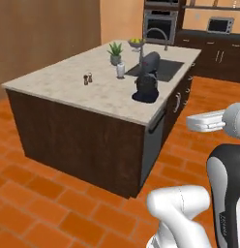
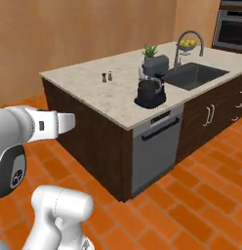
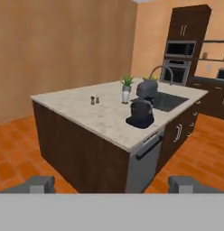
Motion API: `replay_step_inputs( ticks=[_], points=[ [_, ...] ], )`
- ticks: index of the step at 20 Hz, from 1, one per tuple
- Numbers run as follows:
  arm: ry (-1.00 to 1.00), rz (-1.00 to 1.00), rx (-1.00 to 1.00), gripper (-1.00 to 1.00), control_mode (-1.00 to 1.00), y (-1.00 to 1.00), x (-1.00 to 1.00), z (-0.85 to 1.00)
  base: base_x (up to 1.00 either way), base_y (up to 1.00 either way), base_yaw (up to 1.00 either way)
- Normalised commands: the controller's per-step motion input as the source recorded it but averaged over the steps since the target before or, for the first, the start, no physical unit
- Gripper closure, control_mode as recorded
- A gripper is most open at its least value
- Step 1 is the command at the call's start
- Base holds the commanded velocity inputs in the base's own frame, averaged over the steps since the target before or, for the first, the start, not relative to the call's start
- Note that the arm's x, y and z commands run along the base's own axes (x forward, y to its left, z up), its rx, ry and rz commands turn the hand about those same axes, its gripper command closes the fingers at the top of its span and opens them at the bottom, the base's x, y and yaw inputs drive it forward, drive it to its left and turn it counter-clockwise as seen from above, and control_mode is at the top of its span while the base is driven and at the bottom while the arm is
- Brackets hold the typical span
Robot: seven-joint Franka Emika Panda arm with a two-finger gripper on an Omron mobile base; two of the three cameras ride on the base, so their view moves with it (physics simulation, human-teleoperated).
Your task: Navigate to the range hood.
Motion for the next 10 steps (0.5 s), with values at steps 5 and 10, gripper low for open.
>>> replay_step_inputs(
  ticks=[5, 10],
  points=[
    [0.00, 0.00, 0.00, -1.00, 1.00, 0.00, 0.00, 0.00, 0.07, 0.03, -0.93],
    [0.00, 0.00, 0.00, -1.00, 1.00, 0.00, 0.00, 0.00, 0.84, 0.00, -0.60]
  ],
)
